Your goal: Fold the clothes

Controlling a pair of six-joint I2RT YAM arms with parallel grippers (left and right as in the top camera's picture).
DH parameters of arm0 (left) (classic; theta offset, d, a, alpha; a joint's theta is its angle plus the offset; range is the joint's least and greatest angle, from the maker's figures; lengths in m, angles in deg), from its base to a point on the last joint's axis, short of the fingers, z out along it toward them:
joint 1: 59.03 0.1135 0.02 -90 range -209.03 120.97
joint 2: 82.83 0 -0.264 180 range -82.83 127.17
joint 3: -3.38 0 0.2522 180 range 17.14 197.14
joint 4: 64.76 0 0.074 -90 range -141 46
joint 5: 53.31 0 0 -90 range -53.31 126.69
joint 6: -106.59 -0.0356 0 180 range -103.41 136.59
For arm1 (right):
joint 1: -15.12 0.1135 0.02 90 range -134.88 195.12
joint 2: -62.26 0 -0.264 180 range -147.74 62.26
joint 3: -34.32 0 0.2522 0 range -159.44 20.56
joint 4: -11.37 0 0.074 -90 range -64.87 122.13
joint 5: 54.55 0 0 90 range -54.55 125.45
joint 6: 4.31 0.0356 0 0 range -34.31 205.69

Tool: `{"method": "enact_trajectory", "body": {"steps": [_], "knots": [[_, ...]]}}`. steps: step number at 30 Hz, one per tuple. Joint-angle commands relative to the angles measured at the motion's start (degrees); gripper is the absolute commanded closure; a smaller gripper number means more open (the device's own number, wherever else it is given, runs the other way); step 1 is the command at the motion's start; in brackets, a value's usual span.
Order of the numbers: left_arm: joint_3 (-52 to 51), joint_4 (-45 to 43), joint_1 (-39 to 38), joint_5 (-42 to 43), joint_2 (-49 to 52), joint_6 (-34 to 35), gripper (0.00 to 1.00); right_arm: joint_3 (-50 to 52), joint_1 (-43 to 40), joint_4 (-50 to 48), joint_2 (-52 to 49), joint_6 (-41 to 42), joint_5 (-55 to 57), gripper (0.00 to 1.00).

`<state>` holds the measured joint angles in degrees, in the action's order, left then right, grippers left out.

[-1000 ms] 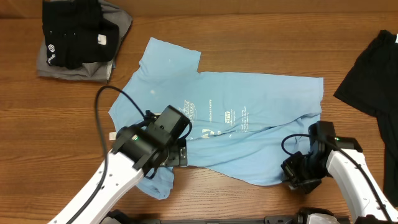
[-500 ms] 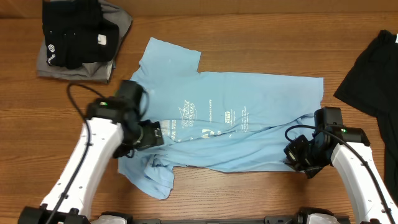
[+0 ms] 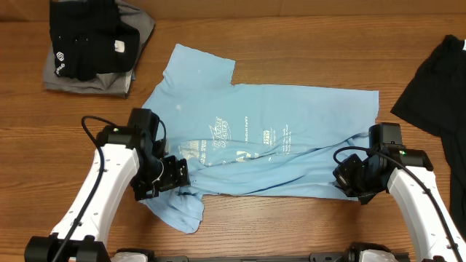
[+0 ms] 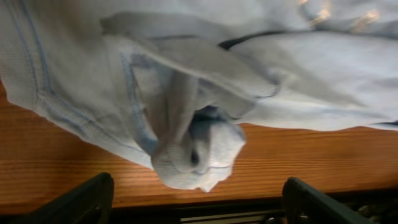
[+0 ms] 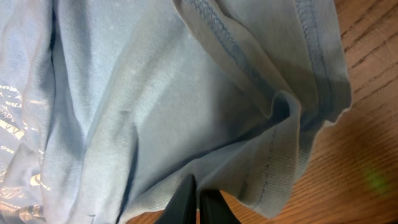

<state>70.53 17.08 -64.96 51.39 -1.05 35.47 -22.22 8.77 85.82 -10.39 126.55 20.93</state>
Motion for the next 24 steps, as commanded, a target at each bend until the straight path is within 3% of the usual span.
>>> {"method": "enact_trajectory", "body": {"steps": [1,6,18,24], "knots": [[-2.05,-2.23,1.38,-1.6,0.35,-0.66,0.13,-1.31,-0.15,-0.52,0.52,-1.81,0.92,0.95],[-2.21,-5.84,5.16,-0.59,0.87,0.85,0.25,-1.31,-0.15,-0.7,0.52,-1.95,0.92,0.95],[-2.71,-6.23,4.63,3.1,9.92,-0.9,0.26,-1.31,-0.15,-1.31,0.52,-1.95,0.94,0.92],[-2.71,-8.11,4.79,2.69,13.4,-0.9,0.38,-1.31,-0.15,-1.62,0.52,-2.14,0.94,0.92]]}}
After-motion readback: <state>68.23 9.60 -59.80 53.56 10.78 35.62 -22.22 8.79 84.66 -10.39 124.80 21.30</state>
